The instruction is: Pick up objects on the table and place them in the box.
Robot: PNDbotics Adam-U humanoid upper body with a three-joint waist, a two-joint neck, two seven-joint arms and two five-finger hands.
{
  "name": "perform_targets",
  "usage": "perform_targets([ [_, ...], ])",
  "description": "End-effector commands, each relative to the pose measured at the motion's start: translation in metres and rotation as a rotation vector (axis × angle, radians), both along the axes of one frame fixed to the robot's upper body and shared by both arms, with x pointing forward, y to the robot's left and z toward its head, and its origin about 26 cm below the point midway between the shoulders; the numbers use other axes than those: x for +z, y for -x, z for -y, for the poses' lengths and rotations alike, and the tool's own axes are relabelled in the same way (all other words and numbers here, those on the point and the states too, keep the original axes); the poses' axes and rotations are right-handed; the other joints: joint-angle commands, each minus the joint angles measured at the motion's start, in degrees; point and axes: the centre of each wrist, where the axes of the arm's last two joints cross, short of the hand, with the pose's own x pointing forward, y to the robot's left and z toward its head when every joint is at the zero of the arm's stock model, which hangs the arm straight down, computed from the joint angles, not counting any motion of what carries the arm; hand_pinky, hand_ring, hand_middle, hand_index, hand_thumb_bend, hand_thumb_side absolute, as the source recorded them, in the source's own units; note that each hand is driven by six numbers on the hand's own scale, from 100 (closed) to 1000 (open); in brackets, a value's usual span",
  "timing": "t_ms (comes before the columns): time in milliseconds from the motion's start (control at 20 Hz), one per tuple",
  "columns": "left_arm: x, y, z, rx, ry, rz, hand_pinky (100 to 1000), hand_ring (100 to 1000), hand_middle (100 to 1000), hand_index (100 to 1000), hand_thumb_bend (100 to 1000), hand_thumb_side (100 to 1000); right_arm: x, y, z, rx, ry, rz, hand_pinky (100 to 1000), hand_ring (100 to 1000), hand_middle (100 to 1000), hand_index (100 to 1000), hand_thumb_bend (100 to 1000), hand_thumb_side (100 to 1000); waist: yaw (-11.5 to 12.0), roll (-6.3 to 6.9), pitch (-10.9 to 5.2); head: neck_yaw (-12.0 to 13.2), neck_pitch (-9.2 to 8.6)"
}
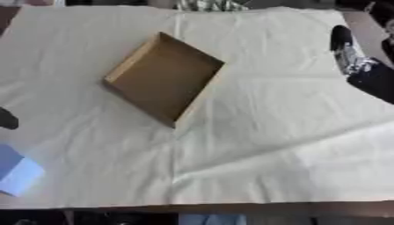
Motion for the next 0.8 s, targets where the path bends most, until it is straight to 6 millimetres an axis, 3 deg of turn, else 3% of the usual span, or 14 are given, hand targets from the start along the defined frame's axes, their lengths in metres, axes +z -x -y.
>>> perform_targets([
  [50,0.0100,0.0017,0.0003,-0.001,-0.060,-0.011,847,846,829,904,699,282,0.0090,0.0019,0.0001,0.004,0.010,0.023,815,861,902,860,100,1000,-0.06,0.14,-0.61,-0.42,0.38],
  [800,0.0134,0.0055,-0.0083,0.060,-0.188,-0.012,856,857,832,893,687,177,0.0061,0.0031,0.0017,-0.012,0.000,0.014,813,859,897,856,100,1000,0.46,0.82,-0.85,-1.36,0.38],
])
